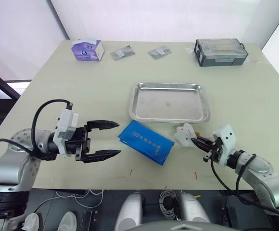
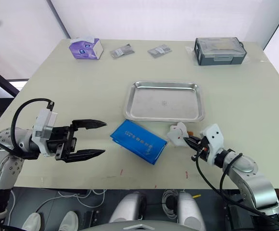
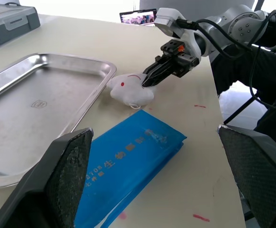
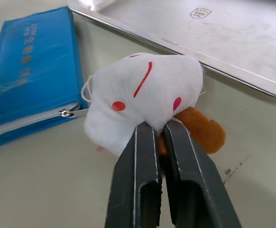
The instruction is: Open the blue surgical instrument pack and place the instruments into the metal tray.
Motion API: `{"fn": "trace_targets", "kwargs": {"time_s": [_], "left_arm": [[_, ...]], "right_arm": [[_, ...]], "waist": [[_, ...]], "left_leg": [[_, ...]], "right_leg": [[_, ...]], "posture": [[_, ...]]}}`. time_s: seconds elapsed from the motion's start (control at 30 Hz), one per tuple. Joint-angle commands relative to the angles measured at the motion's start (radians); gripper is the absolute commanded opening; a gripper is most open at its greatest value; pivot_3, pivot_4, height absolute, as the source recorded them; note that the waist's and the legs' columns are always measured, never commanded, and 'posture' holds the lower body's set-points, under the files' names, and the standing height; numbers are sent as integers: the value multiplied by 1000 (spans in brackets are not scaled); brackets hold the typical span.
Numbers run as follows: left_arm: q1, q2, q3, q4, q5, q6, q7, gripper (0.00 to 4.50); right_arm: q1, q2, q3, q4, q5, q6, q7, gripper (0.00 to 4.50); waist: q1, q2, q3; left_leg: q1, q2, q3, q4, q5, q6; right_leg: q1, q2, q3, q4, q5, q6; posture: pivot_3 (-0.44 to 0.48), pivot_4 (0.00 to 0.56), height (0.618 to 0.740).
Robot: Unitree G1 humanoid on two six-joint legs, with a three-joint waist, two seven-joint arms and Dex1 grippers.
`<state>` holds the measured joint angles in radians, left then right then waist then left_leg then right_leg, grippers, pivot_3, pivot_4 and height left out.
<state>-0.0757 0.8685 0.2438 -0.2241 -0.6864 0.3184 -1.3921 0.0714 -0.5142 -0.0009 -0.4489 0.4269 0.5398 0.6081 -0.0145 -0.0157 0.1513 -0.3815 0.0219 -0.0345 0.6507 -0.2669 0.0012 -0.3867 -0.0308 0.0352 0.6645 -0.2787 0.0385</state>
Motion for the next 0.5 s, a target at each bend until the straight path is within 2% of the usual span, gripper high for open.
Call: {"fn": "trace_targets", "kwargs": {"time_s": [0.03, 0.27, 0.47, 0.5], "left_arm": [[0, 8, 17, -25, -10, 0, 5, 4500], [-19, 8, 9, -54, -25, 27, 23, 4500], [-31, 2, -1, -67, -29, 40, 38, 4500], [-33, 1, -4, -68, -29, 42, 39, 4500]], "right_arm": [[14, -19, -78, -31, 37, -23, 19, 40], [46, -61, -213, 11, 74, -36, 56, 40], [51, -108, -242, 90, 25, -75, 69, 40], [47, -110, -244, 96, 24, -77, 69, 359]], "waist": [[0, 0, 0], [0, 0, 0], [1, 0, 1], [1, 0, 1]], "left_leg": [[0, 0, 0, 0, 0, 0], [0, 0, 0, 0, 0, 0], [0, 0, 1, 0, 0, 0], [0, 0, 1, 0, 0, 0]], "right_leg": [[0, 0, 0, 0, 0, 0], [0, 0, 0, 0, 0, 0], [0, 0, 0, 0, 0, 0], [0, 0, 0, 0, 0, 0]], "posture": [[0, 150, 740], [0, 150, 740], [0, 150, 740], [0, 150, 740]]}}
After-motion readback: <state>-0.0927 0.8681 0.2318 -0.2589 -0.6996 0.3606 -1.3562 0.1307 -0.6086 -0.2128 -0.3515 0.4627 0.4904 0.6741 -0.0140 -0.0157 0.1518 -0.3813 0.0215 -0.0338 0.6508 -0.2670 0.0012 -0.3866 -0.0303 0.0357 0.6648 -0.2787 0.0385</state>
